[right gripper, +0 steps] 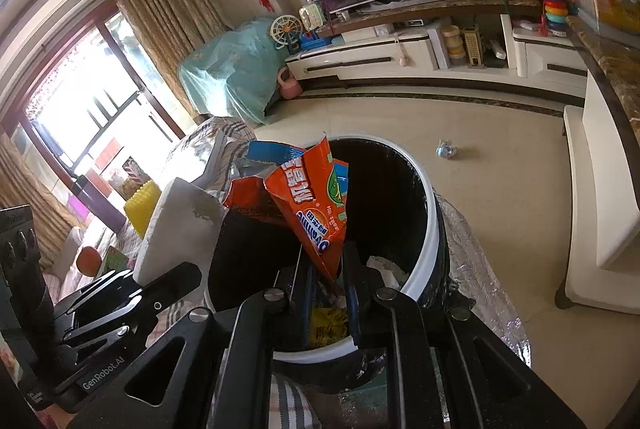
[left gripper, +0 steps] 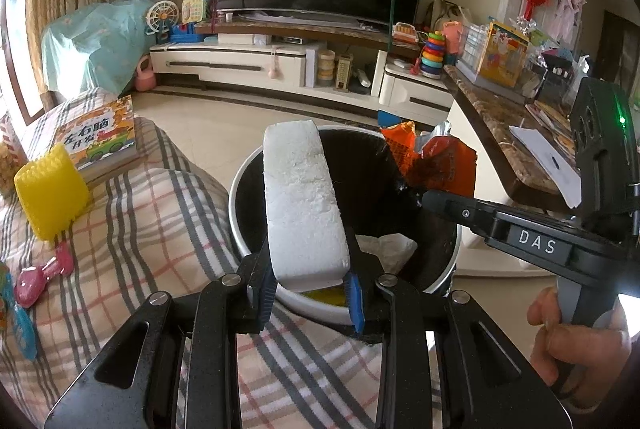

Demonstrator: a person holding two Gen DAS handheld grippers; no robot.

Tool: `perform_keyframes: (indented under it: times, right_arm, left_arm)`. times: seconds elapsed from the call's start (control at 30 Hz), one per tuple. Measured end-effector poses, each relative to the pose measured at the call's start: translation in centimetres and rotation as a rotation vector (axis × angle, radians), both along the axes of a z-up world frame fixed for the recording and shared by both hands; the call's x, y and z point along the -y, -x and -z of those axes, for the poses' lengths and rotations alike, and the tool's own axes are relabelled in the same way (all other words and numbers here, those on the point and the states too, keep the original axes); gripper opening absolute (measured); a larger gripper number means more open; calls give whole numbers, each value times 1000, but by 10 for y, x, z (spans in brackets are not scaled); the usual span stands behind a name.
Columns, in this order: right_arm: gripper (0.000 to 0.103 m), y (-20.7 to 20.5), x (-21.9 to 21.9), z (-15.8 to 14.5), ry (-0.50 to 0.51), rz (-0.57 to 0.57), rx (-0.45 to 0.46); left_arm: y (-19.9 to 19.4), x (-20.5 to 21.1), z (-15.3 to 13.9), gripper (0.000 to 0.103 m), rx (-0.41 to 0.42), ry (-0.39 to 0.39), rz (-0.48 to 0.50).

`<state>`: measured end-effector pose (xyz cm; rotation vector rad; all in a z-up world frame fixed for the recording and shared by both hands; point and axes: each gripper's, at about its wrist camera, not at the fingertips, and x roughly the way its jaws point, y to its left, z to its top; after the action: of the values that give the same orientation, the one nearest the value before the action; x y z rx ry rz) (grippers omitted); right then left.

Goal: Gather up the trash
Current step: 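Open both tools to drop the sponge block and chip bag into the bin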

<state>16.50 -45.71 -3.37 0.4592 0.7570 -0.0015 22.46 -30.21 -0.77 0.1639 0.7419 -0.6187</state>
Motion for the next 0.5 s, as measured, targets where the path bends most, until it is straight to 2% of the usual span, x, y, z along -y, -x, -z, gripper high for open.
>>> perform_keyframes:
  times: [0.37,0.47,0.5]
  right_arm:
    - [17,-5,5,6,-7,7,-26]
    - [20,-6,6,6,-3,16,-35]
    - [24,-5,5,5,-6,21,-35]
  left_arm:
    - [-5,8,5,30,-16,-19,-5]
    - [-7,7,5,39,-22,-18,-14]
    - [-7,7,5,45,-20,-17,-16]
